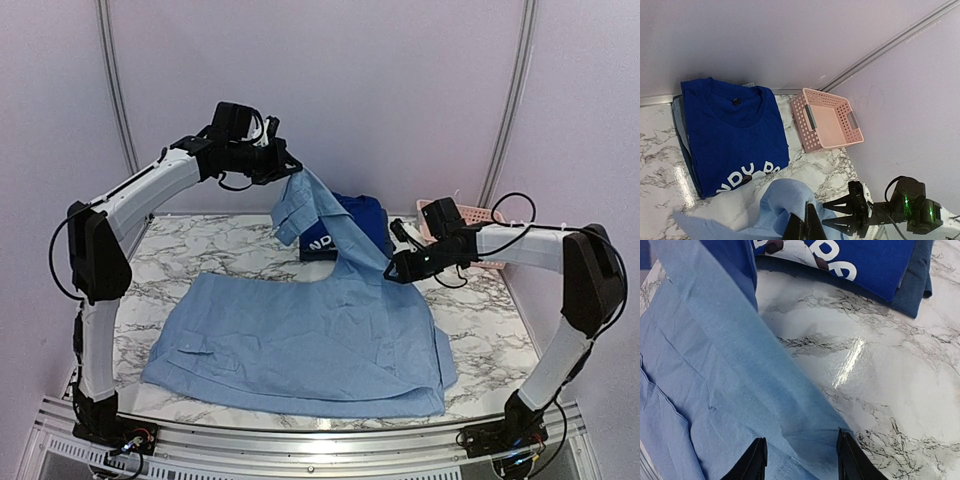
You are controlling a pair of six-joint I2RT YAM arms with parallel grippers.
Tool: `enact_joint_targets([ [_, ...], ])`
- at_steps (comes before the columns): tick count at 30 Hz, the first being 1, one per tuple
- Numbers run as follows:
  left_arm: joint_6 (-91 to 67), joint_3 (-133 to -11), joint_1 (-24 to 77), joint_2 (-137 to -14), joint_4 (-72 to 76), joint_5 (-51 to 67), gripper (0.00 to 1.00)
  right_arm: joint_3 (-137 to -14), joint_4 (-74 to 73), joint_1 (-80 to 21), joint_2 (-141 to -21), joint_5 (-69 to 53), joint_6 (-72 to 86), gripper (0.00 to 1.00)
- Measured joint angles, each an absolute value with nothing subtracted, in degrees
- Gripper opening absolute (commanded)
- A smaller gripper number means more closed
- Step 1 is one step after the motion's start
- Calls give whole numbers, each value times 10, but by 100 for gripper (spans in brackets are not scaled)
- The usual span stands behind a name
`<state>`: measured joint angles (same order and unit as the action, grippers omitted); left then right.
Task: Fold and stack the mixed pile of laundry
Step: Smooth out the 1/3-folded shirt at the center of the board, then pick up the 1/3-folded shirt from the center of the board.
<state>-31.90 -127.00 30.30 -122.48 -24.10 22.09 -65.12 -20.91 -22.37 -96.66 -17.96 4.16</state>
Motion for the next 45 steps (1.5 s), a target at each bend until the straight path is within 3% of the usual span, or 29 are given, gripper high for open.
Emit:
enact_joint_targets([
  [8,-491,-1226,323,-1254,-138,202,0,-656,-192,-223,-973,-189,37,61],
  [15,-645,-1251,329,-1341,-22,196,2,-717,-185,-223,-1053,-187,29,63],
  [17,-707,-1254,325,-1368,26,192,18,-734,-182,-223,-1079,-187,29,64],
  [19,-757,-1281,320,-1408,59,184,43,-745,-181,-223,-1098,-185,29,65],
  [20,-778,-1297,317,-1427,72,177,60,-752,-182,-223,-1108,-182,28,65],
  [21,-786,-1303,315,-1437,77,173,89,-757,-182,-223,-1117,-180,27,65],
  [22,-798,-1304,312,-1442,82,168,98,-763,-182,-223,-1126,-178,27,65],
  [29,-683,-1280,254,-1383,2,123,99,-788,-188,-222,-1161,-168,25,65],
  [37,-453,-1009,77,-1135,-136,108,99,-782,-202,-184,-1162,-199,25,61],
  [45,-318,-852,59,-1107,-237,107,99,-761,-214,-151,-1162,-318,17,55],
])
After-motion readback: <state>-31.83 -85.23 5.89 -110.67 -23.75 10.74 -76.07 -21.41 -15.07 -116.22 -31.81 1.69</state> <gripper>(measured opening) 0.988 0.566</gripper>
